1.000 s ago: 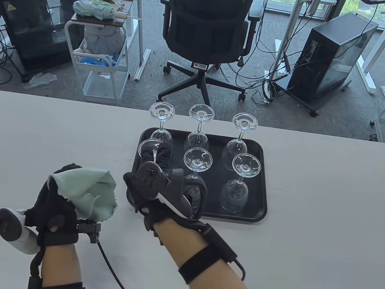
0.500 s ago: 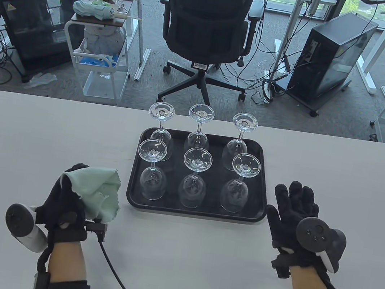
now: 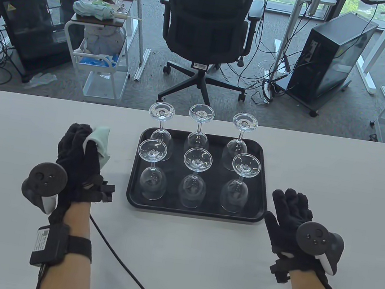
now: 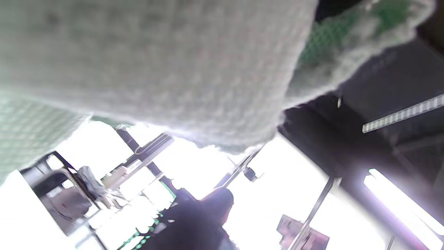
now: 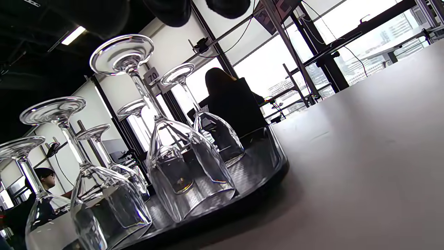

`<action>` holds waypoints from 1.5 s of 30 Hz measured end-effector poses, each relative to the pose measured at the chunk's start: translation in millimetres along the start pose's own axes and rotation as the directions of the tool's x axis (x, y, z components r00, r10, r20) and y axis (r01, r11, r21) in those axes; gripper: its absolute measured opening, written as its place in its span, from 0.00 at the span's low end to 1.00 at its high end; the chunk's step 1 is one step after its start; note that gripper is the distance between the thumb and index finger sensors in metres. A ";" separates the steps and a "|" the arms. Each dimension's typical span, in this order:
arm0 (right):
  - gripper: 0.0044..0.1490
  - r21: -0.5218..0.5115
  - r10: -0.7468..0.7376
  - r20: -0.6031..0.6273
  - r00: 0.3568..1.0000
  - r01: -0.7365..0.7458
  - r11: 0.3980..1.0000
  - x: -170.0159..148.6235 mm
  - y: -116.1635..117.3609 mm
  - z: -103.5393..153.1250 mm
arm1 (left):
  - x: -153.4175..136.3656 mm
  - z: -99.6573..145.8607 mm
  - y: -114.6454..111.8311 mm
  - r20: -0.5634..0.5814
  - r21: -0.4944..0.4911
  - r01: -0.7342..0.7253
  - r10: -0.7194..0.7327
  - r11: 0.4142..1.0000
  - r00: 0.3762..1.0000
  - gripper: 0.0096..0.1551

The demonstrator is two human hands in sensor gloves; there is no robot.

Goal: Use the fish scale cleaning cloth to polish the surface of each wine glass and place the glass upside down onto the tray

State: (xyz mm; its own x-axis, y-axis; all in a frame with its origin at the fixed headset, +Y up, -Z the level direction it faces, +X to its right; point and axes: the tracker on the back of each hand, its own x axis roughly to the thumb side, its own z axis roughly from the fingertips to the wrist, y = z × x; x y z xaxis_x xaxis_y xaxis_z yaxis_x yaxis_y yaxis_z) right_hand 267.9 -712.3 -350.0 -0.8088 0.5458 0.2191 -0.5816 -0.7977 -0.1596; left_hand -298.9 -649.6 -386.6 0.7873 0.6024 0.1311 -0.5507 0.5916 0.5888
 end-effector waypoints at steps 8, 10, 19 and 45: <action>0.46 0.006 -0.024 -0.036 0.999 0.024 1.000 -8.0 0.2 -2.1 | -106.8 46.7 -88.6 -0.298 -0.916 -0.050 -0.593 0.398 0.748 0.53; 0.46 0.006 -0.027 -0.042 0.999 0.028 1.000 -9.0 0.1 -3.0 | -104.8 41.9 -83.9 -0.294 -0.853 0.058 -0.569 0.519 0.768 0.52; 0.45 0.031 0.009 -0.049 0.999 -0.007 0.999 -10.0 7.1 -5.0 | -23.4 27.4 -25.2 -0.176 -0.525 0.109 -0.233 0.844 0.957 0.41; 0.40 0.033 0.102 -0.020 0.995 -0.101 0.994 -9.0 26.2 -4.9 | 61.4 116.9 -81.6 0.167 -0.511 0.275 -0.219 0.814 0.961 0.39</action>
State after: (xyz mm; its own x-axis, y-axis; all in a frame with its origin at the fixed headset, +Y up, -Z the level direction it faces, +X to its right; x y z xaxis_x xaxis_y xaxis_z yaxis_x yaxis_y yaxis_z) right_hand 259.5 -736.8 -360.8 -0.8655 0.4666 0.1822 -0.4934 -0.8570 -0.1490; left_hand -173.2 -723.6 -333.3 0.9240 0.3596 0.1304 -0.3738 0.9212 0.1080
